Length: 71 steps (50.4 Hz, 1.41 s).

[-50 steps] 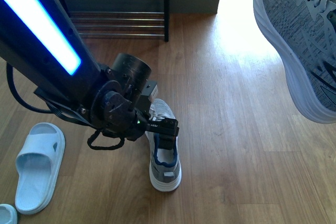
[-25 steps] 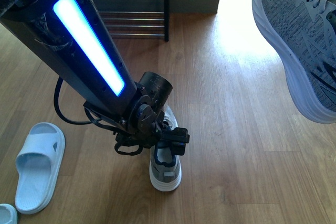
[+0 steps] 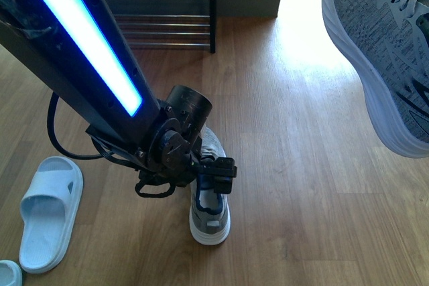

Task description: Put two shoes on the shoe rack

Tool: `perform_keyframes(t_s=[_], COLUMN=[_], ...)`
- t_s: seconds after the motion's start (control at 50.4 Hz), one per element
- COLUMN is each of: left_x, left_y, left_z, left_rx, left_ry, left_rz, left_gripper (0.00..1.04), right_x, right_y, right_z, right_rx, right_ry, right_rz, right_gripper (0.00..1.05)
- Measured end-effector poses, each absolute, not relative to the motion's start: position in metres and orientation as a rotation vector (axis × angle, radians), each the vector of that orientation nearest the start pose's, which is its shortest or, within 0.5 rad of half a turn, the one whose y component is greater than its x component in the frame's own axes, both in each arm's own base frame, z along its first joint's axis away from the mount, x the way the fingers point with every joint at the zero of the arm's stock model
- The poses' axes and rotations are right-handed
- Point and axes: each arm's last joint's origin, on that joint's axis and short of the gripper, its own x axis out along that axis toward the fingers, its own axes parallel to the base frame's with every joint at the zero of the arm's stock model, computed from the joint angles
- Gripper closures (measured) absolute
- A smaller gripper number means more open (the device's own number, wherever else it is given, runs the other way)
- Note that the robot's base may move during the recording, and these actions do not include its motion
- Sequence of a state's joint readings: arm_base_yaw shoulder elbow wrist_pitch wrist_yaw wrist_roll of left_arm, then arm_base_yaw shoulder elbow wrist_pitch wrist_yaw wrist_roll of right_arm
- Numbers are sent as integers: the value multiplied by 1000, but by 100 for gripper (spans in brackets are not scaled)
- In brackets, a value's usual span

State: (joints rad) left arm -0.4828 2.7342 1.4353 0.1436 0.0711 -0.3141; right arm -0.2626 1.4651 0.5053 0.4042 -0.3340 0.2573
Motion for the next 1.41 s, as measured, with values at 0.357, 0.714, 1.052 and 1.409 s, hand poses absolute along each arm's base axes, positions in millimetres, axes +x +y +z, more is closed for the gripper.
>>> perform_keyframes(t_s=[0.357,0.714,1.052,1.409], left_x=[367,366,380,377], left_y=[-193,-193,-207,-212], left_z=[-95,-119,-134,-139], left_rx=[-30,-14,0,35], left_ry=[1211,1272,1269,1275], left_rz=[-238,-222,-214,-209], left_gripper=[9,9,31,77], right_x=[256,256,256,256], right_y=[-59,-59,-59,-59], right_z=[150,150,150,150], right_rx=[414,414,414,414], right_ry=[539,539,539,539], right_rz=[1,1,1,1], right_gripper=[104,104,104,104])
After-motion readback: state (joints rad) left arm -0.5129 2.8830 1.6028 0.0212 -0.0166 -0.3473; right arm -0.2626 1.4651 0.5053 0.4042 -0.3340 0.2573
